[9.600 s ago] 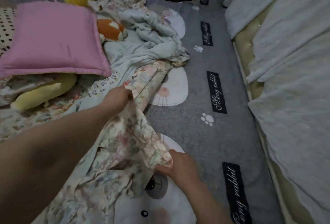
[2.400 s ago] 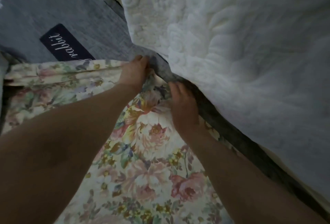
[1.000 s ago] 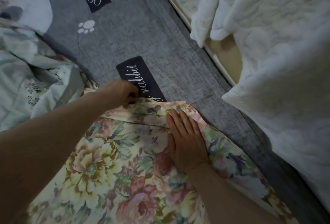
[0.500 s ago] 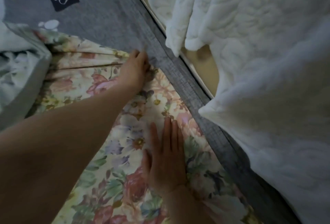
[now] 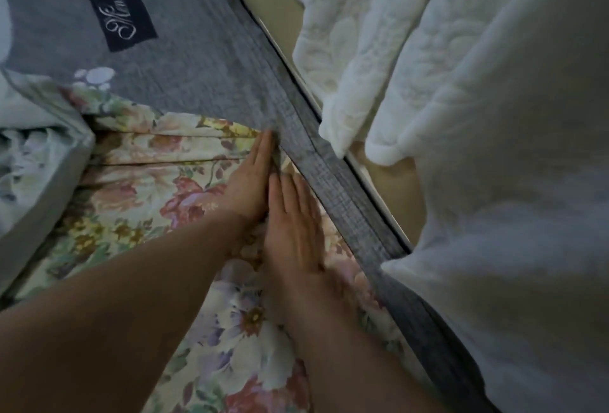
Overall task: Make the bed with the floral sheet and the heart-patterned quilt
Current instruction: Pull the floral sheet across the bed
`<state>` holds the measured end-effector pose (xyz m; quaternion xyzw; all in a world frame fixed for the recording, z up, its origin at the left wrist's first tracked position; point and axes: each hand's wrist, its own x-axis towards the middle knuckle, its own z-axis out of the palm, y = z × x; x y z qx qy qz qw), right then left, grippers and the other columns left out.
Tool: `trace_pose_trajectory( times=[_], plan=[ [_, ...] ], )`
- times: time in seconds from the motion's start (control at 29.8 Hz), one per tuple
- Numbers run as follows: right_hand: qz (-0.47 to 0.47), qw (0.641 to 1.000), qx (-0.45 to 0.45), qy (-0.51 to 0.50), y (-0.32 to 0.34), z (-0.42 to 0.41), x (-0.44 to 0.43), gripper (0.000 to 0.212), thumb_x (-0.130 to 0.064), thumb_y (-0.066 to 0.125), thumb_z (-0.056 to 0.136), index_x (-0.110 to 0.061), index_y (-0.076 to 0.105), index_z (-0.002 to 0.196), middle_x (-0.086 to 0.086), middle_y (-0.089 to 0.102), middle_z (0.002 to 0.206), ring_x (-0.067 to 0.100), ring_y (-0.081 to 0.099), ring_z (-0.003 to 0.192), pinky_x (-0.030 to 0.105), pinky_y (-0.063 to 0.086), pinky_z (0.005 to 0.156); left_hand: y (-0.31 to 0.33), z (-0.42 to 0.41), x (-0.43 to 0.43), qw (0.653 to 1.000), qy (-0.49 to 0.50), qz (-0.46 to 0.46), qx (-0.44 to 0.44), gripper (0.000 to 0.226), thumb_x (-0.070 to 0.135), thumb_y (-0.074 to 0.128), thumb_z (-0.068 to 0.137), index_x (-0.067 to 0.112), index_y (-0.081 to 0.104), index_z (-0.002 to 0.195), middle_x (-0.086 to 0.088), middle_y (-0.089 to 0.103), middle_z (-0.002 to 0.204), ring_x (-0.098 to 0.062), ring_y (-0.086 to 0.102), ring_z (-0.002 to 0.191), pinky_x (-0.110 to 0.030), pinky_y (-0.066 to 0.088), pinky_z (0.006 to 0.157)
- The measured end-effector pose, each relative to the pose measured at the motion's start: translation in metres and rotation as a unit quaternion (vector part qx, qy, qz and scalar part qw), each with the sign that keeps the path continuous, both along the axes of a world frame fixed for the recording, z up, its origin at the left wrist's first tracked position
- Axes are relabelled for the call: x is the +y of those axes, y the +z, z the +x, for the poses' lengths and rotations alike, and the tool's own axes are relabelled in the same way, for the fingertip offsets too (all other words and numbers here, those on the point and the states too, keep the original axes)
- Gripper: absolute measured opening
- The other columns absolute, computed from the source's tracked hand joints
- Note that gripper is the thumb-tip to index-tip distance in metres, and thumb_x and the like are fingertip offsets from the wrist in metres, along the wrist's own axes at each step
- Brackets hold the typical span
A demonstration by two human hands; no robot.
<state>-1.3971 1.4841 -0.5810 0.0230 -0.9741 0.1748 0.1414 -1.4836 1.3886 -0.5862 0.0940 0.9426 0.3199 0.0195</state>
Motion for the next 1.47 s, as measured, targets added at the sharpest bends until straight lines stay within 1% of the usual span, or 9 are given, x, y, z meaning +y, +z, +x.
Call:
trace_pose_trajectory(
  times=[0.27,0.44,0.57,0.7,0.91,1.11,1.21,1.31,1.47],
  plan=[
    [0.026,0.999,-0.028,-0.004,-0.031,-0.019,-0.003,0.054,-0.015,0.035,0.091,-0.004,0.049,0.141,0.014,0.042,0.151,0.024,0.034,0.144,0.041,0.026,0.117,0.005,-0.015,-0.013,0.993,-0.078,-0.093,0.004,0.062,0.006,0.051,0.097,0.012,0.027,0.154,-0.004,0.015,0.164,-0.029,0.043,0.136,-0.034,0.038,0.108],
    [0.031,0.999,-0.015,-0.005,-0.032,-0.02,-0.003,0.055,-0.016,0.035,0.092,-0.006,0.046,0.145,0.011,0.037,0.155,0.022,0.029,0.146,0.039,0.021,0.119,0.03,-0.041,-0.068,0.961,-0.129,-0.185,0.163,0.049,0.014,0.07,0.082,0.011,0.061,0.131,-0.014,0.058,0.132,-0.036,0.057,0.108,-0.038,0.049,0.092],
    [0.014,1.0,-0.001,-0.002,-0.029,-0.026,-0.009,0.051,-0.013,0.028,0.097,-0.006,0.047,0.144,0.012,0.038,0.154,0.024,0.031,0.145,0.042,0.026,0.117,0.051,-0.075,-0.114,0.955,-0.051,-0.279,0.088,0.046,0.008,0.062,0.09,0.014,0.057,0.135,-0.013,0.057,0.132,-0.037,0.051,0.111,-0.044,0.046,0.093],
    [0.013,1.0,-0.002,-0.011,-0.03,-0.027,-0.01,0.052,-0.017,0.018,0.103,-0.006,0.047,0.144,0.011,0.038,0.154,0.024,0.031,0.145,0.041,0.025,0.118,0.062,-0.095,-0.119,0.946,-0.03,-0.317,0.054,0.027,0.01,0.056,0.095,0.02,0.063,0.119,-0.008,0.061,0.108,-0.035,0.062,0.094,-0.04,0.047,0.071],
    [0.02,0.999,-0.031,-0.011,-0.025,-0.028,-0.013,0.055,-0.018,0.023,0.097,-0.009,0.041,0.149,0.01,0.031,0.158,0.024,0.024,0.148,0.04,0.018,0.119,0.097,-0.145,-0.062,0.95,-0.024,-0.26,0.17,0.011,0.005,0.05,0.097,0.007,0.056,0.105,-0.017,0.052,0.104,-0.036,0.057,0.069,-0.04,0.033,0.055],
    [0.016,1.0,-0.019,-0.015,-0.026,-0.031,-0.012,0.051,-0.024,0.02,0.103,-0.011,0.038,0.15,0.01,0.031,0.158,0.025,0.025,0.148,0.041,0.023,0.119,0.034,-0.145,-0.04,0.986,0.0,-0.158,0.055,0.027,0.001,0.057,0.088,0.005,0.057,0.114,-0.018,0.049,0.121,-0.037,0.057,0.099,-0.041,0.041,0.077],
    [0.027,0.999,-0.013,-0.015,-0.029,-0.031,-0.006,0.052,-0.02,0.017,0.104,-0.01,0.039,0.15,0.01,0.032,0.157,0.024,0.026,0.148,0.041,0.027,0.118,0.023,-0.139,-0.038,0.992,-0.052,-0.101,0.061,0.049,0.003,0.053,0.092,0.006,0.044,0.141,-0.015,0.037,0.15,-0.035,0.044,0.13,-0.039,0.037,0.102],
    [0.019,1.0,-0.015,-0.011,-0.029,-0.027,-0.005,0.055,-0.018,0.009,0.104,-0.008,0.039,0.15,0.011,0.03,0.158,0.024,0.023,0.149,0.043,0.026,0.118,0.032,-0.115,-0.044,0.986,-0.059,-0.145,0.048,0.069,0.009,0.042,0.099,0.014,0.006,0.158,-0.006,0.002,0.165,-0.031,0.013,0.149,-0.046,0.016,0.12],
    [0.026,0.999,-0.036,-0.003,-0.025,-0.031,-0.006,0.061,-0.015,0.032,0.091,-0.009,0.036,0.151,0.011,0.026,0.16,0.024,0.017,0.15,0.042,0.02,0.12,0.022,-0.022,-0.041,0.959,-0.028,-0.281,0.003,0.059,0.051,0.001,0.101,0.032,-0.009,0.155,0.005,-0.014,0.164,-0.028,-0.021,0.149,-0.06,-0.009,0.117]
  ],
)
